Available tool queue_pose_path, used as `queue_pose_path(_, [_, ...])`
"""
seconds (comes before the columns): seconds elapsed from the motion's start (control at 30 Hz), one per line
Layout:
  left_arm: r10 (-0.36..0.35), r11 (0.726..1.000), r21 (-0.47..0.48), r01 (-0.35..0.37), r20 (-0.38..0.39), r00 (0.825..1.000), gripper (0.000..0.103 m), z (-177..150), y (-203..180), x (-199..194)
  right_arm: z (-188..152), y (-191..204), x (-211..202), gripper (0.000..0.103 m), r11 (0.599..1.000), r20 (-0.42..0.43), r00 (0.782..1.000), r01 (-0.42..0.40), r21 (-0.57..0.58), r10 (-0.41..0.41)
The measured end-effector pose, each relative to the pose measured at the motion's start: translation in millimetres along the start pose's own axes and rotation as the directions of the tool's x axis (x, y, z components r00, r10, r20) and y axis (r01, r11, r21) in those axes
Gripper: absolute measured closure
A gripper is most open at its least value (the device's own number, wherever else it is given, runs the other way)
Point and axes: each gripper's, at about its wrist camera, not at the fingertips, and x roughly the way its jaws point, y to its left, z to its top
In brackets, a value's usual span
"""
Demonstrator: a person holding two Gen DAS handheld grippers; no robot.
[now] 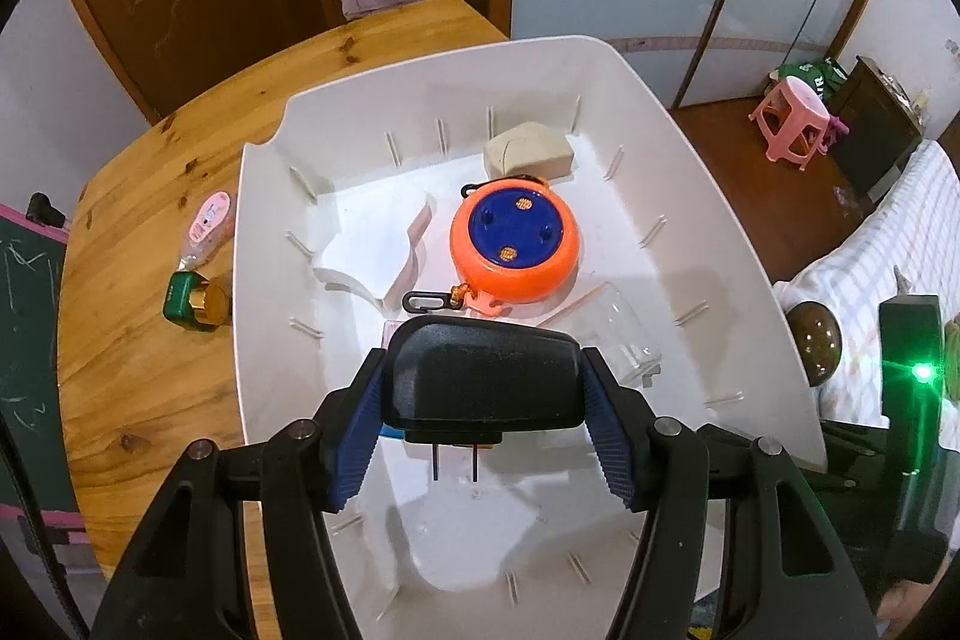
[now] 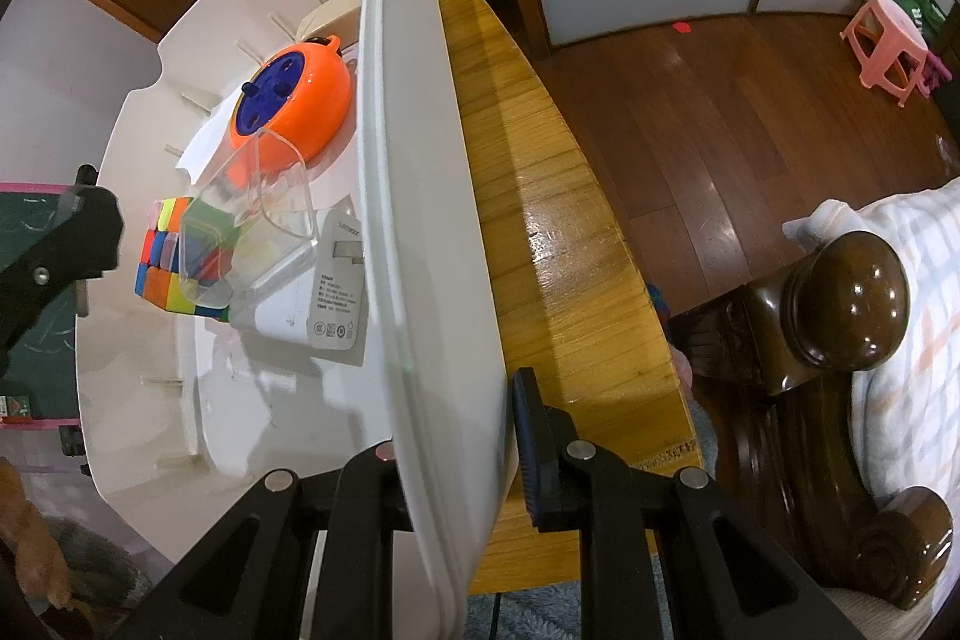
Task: Organize rigid objects
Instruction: 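Lift the black charger with the left tool and carry it into the tray, then lower the black charger beside the cube and open the left tool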
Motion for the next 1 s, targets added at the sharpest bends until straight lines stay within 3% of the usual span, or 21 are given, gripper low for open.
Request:
queue_pose_path(0.5, [-0.004, 1.000, -0.001, 0.004, -0.047, 0.999, 0.037, -4, 0, 23, -3, 7, 0, 0.084, 0.999, 0.013, 0.999, 0.030, -0.016, -0.030])
queue_pose_path(1.0, [0.024, 1.000, -0.008, -0.025, -0.031, 0.999, 0.035, -5, 3, 22, -3, 9, -2, 0.083, 0.999, 0.021, 0.999, 0.039, -0.021, -0.038])
